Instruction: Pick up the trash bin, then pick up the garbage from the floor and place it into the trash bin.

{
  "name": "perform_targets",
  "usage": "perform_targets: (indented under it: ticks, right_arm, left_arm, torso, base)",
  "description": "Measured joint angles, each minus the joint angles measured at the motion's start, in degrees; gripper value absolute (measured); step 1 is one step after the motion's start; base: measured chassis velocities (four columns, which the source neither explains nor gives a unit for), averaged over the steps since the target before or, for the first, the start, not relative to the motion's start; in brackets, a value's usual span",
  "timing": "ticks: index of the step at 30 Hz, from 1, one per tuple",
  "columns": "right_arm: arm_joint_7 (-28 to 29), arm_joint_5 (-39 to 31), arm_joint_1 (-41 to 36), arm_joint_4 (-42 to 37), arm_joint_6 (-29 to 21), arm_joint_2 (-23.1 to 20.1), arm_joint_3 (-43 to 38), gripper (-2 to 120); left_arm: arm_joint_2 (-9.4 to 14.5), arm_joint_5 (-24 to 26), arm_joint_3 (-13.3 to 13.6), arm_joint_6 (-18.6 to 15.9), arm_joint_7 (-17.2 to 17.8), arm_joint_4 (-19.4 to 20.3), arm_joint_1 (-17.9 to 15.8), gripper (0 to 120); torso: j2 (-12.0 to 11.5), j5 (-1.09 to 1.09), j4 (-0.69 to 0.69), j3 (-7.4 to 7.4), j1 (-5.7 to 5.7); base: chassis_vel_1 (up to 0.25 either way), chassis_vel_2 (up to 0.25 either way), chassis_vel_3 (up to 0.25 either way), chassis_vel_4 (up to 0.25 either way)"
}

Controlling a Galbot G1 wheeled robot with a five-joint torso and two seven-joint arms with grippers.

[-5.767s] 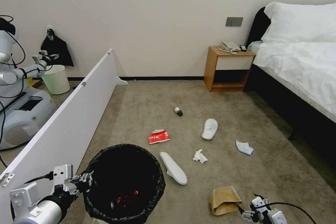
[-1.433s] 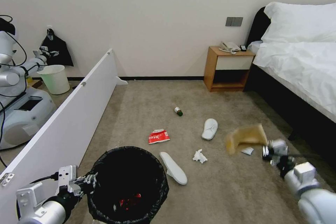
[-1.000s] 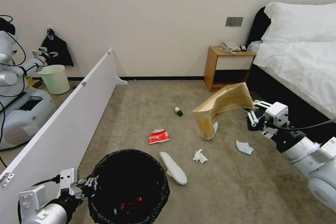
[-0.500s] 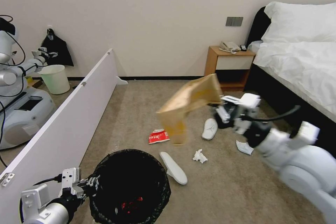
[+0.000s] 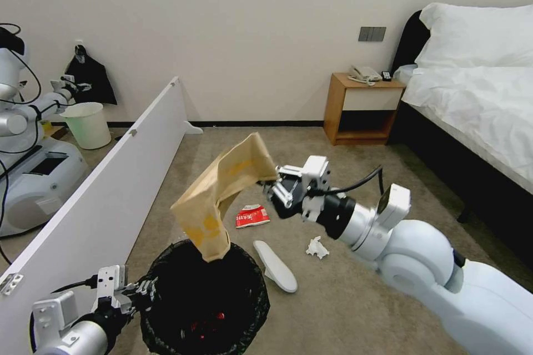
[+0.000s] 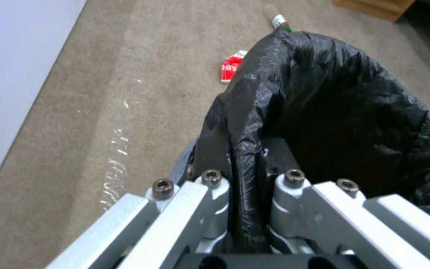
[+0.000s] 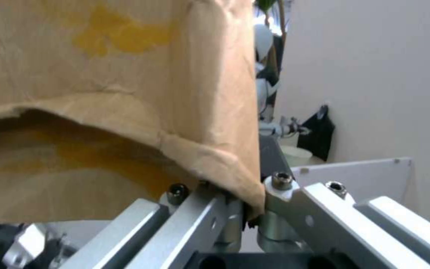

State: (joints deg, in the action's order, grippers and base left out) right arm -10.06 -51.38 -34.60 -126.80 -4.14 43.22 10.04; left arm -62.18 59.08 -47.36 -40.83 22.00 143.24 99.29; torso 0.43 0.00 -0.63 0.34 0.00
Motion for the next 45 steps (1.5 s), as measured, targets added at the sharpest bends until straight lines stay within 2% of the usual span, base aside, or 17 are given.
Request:
perform_targets:
  ticks: [6, 14, 28, 45]
  right_arm:
    - [-0.2, 1.8, 0.3, 0.5, 0.2, 0.1, 3.6, 0]
    - [-0.7, 6.0, -4.0, 1.1, -0.7, -1.8, 5.5, 0]
    - [-0.7, 6.6, -5.5, 1.9, -2.3, -2.0, 8.9, 0]
    - [-1.3, 6.8, -3.7, 4.6, -2.4, 1.1, 12.8, 0]
  left_arm:
    - [0.1, 0.0, 0.1, 0.0, 0.0, 0.0, -0.2, 5]
    - [0.1, 0.5, -0.3, 0.0, -0.1, 0.0, -0.4, 5]
    - [0.2, 0.8, -0.3, 0.0, -0.1, 0.0, -0.4, 5]
    - [-0.1, 0.9, 0.6, 0.0, -0.4, 0.0, -0.6, 5]
  torso:
    - [0.0, 0.00, 0.02, -0.01, 0.00]
    - [0.0, 0.00, 0.01, -0.01, 0.00]
    - [0.0, 0.01, 0.01, -0.01, 0.00]
    - [0.0, 0.00, 0.01, -0.01, 0.00]
  base:
    - [0.000, 0.000, 0.000, 0.000]
    - [0.000, 0.000, 0.000, 0.000]
    - [0.000, 0.000, 0.000, 0.000]
    - [0.000, 0.000, 0.000, 0.000]
